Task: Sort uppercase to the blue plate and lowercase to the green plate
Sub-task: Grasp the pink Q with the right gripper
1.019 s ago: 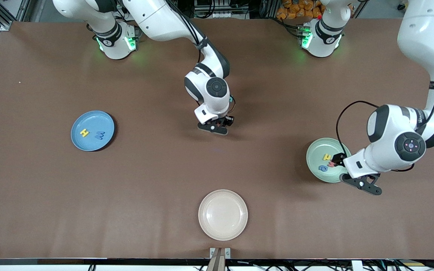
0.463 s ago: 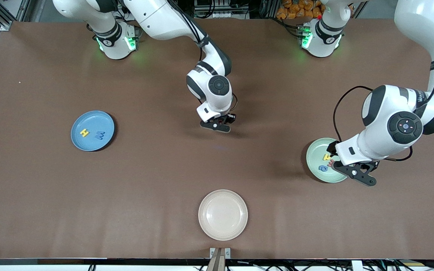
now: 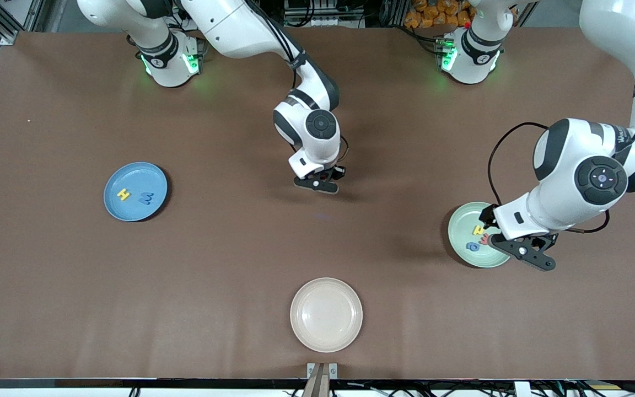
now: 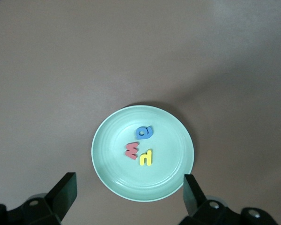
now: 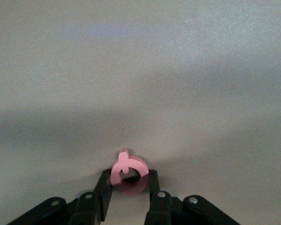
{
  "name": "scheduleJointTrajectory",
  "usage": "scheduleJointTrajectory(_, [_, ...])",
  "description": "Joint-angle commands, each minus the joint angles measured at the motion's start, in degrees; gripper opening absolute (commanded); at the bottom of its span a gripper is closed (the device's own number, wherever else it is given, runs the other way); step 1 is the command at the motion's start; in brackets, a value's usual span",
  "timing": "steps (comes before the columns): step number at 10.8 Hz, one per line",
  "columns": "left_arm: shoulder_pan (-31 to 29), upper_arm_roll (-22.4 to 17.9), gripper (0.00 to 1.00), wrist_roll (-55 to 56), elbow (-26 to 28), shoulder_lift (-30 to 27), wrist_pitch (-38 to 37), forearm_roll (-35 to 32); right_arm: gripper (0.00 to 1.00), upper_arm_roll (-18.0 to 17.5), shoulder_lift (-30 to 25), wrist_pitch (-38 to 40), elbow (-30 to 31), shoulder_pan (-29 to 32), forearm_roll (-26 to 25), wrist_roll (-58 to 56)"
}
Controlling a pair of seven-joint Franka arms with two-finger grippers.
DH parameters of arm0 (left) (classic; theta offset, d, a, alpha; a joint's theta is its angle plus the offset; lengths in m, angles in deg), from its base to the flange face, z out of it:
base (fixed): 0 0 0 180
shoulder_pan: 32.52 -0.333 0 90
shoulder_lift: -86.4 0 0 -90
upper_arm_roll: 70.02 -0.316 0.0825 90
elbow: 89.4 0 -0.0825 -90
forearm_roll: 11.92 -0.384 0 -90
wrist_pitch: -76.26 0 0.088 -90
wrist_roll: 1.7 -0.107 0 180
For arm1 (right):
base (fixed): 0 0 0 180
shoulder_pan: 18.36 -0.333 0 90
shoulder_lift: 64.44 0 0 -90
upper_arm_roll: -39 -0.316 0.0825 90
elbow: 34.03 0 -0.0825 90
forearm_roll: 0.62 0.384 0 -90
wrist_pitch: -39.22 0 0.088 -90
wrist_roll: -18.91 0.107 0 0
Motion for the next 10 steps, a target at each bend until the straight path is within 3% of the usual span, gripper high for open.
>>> scheduleJointTrajectory(1, [-0.1, 0.1, 1.00, -1.2, 1.3, -2.0, -1.0, 1.6, 0.09, 1.4, -1.4, 3.5, -0.3, 2.2, -0.4, -6.5])
scheduleJointTrajectory(7, [-0.2, 5.1, 1.00, -0.4, 1.5, -3.7, -2.6, 2.3, 0.09, 15.8, -4.3, 15.1, 0.5, 8.2, -0.1, -40.1])
scheduleJointTrajectory(10, [1.9, 13.8, 1.00, 3.7, 3.9, -2.6, -2.5, 2.3, 0.09, 19.0, -10.2, 20.9, 4.5, 14.7, -0.2, -55.4])
